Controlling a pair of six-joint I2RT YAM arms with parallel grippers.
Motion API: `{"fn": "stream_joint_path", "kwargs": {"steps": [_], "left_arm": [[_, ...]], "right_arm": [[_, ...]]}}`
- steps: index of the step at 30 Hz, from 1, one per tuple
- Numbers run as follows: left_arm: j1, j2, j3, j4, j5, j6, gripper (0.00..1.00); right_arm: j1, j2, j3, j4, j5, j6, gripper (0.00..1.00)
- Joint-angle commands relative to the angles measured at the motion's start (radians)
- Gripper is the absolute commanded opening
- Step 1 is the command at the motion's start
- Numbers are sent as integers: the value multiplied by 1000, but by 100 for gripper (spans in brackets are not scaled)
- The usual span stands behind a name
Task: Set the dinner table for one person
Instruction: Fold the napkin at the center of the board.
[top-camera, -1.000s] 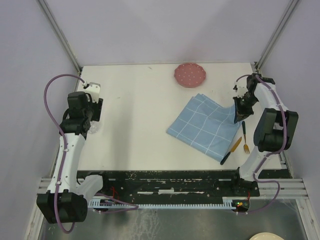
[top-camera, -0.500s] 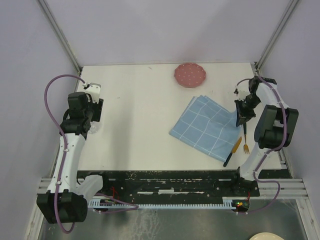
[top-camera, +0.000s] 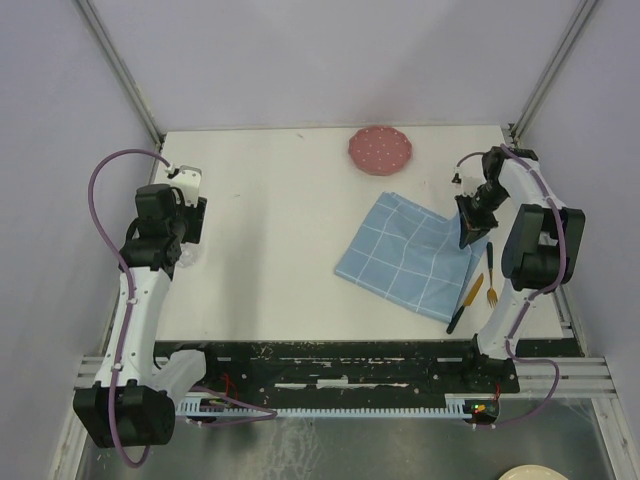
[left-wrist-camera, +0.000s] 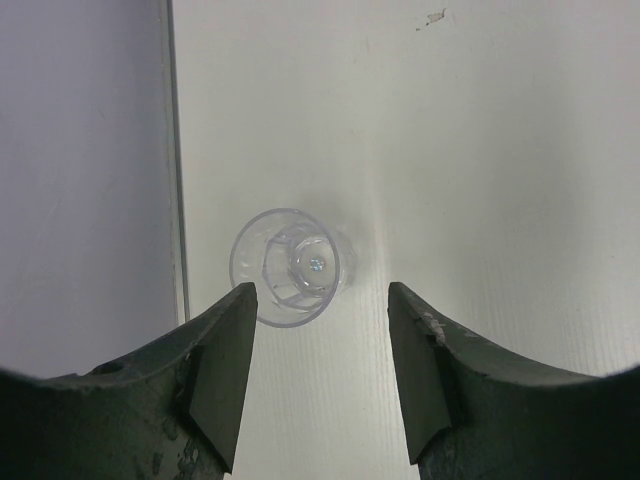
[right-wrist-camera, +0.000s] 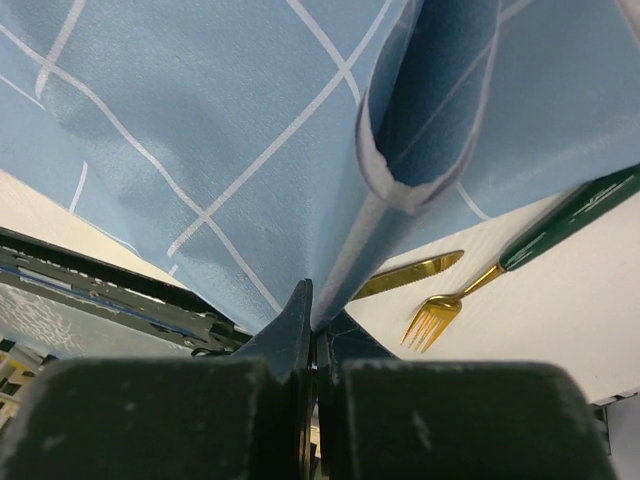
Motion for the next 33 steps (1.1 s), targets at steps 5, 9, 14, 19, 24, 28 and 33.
{"fn": "stream_joint_path", "kwargs": {"steps": [5,9,14,19,24,28,33], "left_arm": [[3,-46,-1,30,24,-37,62],[2,-58,-7,25,20,-34,62],[2,-61,-11,26,20,-32,62],[3,-65,-14,26,18,-24,62],[2,-69,-19,25,17,-22,62],[3,-74,-29,34,15,-21,62],[2,-84,-29,34,15,-16,62]], "right_arm": [[3,14,6,2,65,10,2],[3,-16,-22,15,117,4,2],[-1,-40,-41,32,169,31,11],[-9,-94,-37,53,181,61,46],[-15,-150,43,63,219,68,49],[-17,-100,67,13,222,55,48],[-17,-85,-6,48,212,64,46]]}}
